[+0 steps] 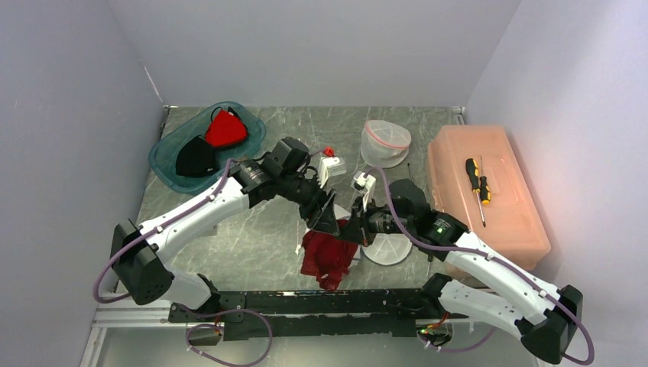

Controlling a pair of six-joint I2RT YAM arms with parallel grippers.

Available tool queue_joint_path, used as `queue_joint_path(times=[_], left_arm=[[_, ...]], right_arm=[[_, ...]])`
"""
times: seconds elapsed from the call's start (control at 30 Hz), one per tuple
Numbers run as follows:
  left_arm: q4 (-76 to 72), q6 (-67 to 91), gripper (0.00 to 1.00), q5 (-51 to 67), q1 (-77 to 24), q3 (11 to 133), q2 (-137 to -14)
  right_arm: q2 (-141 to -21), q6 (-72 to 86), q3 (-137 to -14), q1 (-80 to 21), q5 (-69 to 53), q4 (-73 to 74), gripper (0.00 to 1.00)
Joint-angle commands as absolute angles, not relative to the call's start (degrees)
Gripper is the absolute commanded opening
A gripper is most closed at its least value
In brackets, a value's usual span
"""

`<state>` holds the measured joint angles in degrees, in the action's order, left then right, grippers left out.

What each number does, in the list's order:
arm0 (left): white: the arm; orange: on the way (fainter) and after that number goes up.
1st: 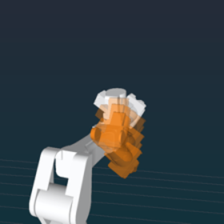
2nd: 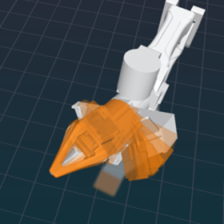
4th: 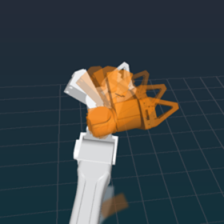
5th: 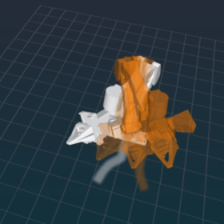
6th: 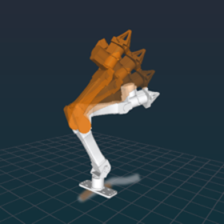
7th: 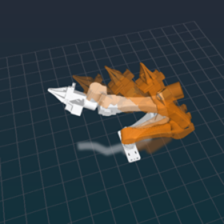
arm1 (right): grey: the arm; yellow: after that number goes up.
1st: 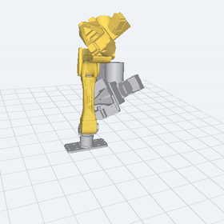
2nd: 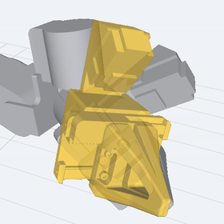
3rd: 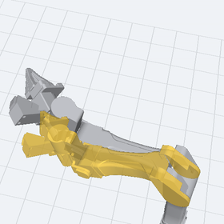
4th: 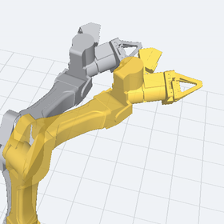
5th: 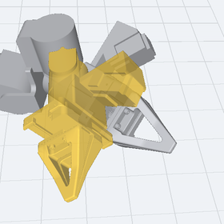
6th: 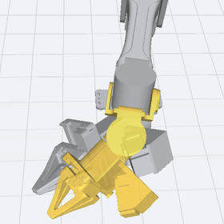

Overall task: Unzip the laundry bag and remove the bra
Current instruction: Pick up the bra from the laundry bag, then place the bra in the bin.

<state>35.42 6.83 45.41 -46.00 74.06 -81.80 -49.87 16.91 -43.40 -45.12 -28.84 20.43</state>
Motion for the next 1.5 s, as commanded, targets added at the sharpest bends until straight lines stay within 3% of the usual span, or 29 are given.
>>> queue_joint_path(times=[0.0,0.23,0.3,0.33,0.4,0.43,0.47,0.5,0.67,0.77,0.93,1.07,1.33,1.47], left_arm=[[36.0,4.7,0.64,48.1,-46.1,76.2,-81.2],[37.2,4.1,0.09,48.2,-46.1,76.3,-82.0],[36.7,4.6,0.03,48.0,-46.1,76.0,-81.7],[36.3,4.8,0.03,47.5,-46.1,75.8,-81.1],[34.5,6.1,0.03,45.9,-46.1,75.0,-80.1],[33.7,6.7,0.03,44.4,-46.0,74.6,-79.4],[32.9,7.3,0.03,41.8,-46.0,74.2,-78.6],[32.0,8.2,0.03,39.4,-46.0,73.8,-77.6],[28.1,14.2,0.03,28.9,-41.4,72.4,-73.3],[25.6,20.7,0.03,16.2,-35.3,70.7,-68.1],[19.8,31.4,0.03,1.2,-27.1,67.9,-60.9],[18.5,38.2,0.03,0.1,-18.8,70.4,-61.7],[-0.1,56.0,0.03,-2.4,3.2,60.1,-61.8],[-7.9,60.1,0.03,-5.4,9.6,55.6,-63.9]], right_arm=[[-48.1,15.1,-45.6,-45.5,-28.5,19.3,0.0],[-46.7,15.4,-45.3,-45.6,-28.7,18.9,0.0],[-46.5,16.0,-45.2,-45.6,-29.0,18.5,0.0],[-46.4,16.5,-45.3,-45.6,-29.1,18.4,0.15],[-46.2,17.6,-45.8,-45.6,-29.6,18.3,0.55],[-46.1,18.3,-46.2,-45.6,-29.8,18.5,0.69],[-46.0,18.9,-46.9,-45.6,-29.9,18.8,0.93],[-45.5,19.4,-47.7,-45.6,-29.7,19.4,0.99],[-44.7,13.9,-60.9,-45.6,-18.5,33.0,1.0],[-41.5,13.0,-63.8,-45.6,-9.5,33.6,1.0],[-29.4,19.1,-48.3,-45.6,1.0,16.1,1.0],[-25.7,23.6,-35.4,-45.6,0.9,5.8,1.0],[-27.1,29.3,-24.2,-45.6,-2.7,-3.6,0.97],[-24.4,31.3,-20.4,-45.6,-4.1,-6.1,0.96]])
